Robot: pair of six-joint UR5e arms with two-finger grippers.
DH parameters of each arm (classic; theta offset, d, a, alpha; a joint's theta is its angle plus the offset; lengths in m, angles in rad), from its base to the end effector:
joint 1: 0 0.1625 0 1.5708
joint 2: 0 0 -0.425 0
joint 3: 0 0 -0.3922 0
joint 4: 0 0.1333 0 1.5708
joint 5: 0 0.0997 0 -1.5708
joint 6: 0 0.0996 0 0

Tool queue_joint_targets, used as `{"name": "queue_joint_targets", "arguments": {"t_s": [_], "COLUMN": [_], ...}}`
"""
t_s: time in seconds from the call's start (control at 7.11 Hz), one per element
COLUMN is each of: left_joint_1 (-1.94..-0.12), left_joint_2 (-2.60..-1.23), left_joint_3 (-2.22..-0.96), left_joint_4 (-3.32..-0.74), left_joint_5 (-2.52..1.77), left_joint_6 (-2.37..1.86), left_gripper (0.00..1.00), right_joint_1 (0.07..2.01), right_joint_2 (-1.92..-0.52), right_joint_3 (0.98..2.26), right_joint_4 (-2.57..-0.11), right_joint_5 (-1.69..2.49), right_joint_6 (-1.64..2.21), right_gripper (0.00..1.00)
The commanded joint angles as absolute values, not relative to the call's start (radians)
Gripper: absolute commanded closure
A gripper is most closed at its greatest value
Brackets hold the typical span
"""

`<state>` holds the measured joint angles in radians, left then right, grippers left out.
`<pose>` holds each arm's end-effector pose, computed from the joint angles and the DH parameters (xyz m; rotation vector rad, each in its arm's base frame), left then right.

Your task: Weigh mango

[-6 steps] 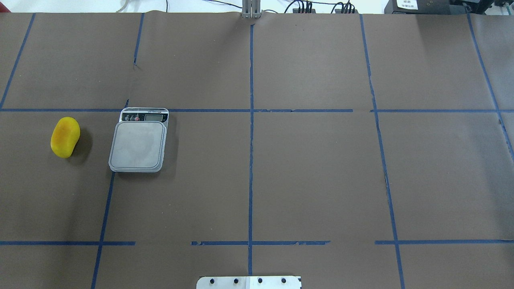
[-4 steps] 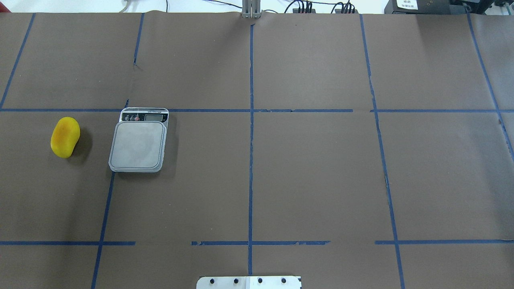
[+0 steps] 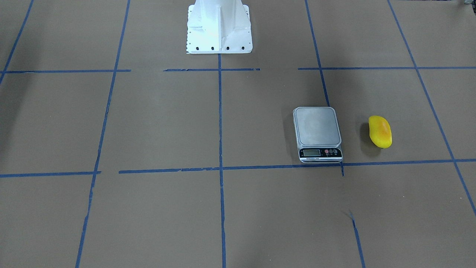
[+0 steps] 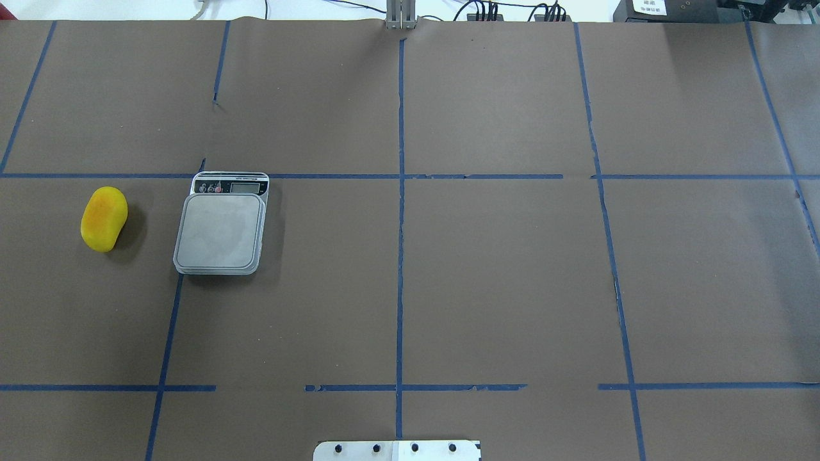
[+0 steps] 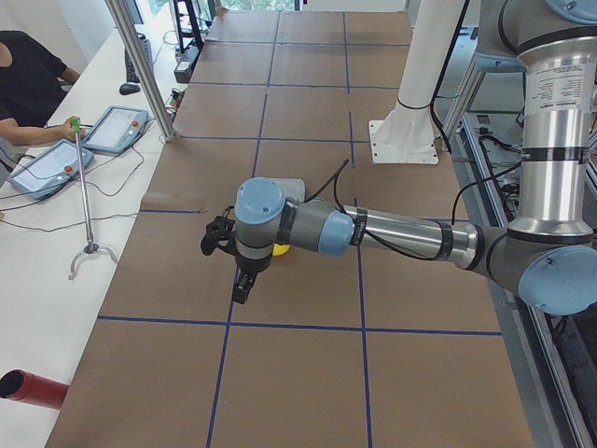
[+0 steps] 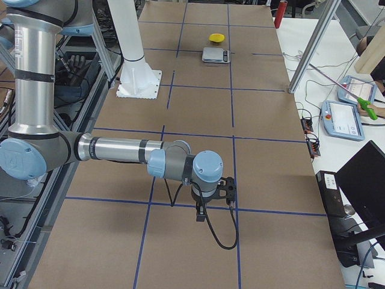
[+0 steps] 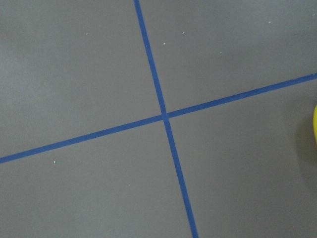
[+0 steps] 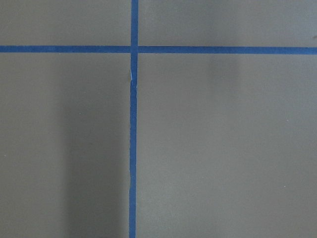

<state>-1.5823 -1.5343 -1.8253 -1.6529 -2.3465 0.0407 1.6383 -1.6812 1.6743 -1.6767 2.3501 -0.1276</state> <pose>-0.0691 -0.4829 0.5408 0.3050 0.7623 0.1439 0.0926 -0.4312 0.6692 -0.0307 -0.7851 -0.0130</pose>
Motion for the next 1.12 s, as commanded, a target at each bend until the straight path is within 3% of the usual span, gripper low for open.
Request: {"name": "queue_joint_targets", "arguments": {"t_s": [0.0, 0.42, 0.56, 0.98], "left_joint_1": [-1.441, -1.125, -1.059, -0.994], "left_joint_2": [-1.578, -1.64, -1.64, -1.64], "left_joint_3": [-1.902, -1.849, -1.748, -1.669], "left_joint_4": [-1.666, -1.838, -1.988, -2.086], "left_joint_5": [-2.338, -2.214, -2.195, -2.121], "left_joint_6": [-0.264, -0.572, -0.668, -0.693], "left_gripper": [0.0, 0.0, 0.0, 0.0], "right_joint_1": [1.638, 1.638, 1.638, 1.638], "right_joint_2": [-1.681, -1.681, -1.681, -1.681], "right_joint_3": [1.675, 1.674, 1.674, 1.674], "right_joint_4": [-1.677, -1.677, -1.677, -1.677], "right_joint_5": [2.35, 2.35, 2.35, 2.35], "right_joint_6": [-0.127, -0.127, -0.127, -0.129], "right_gripper": [0.0, 0.0, 0.0, 0.0]}}
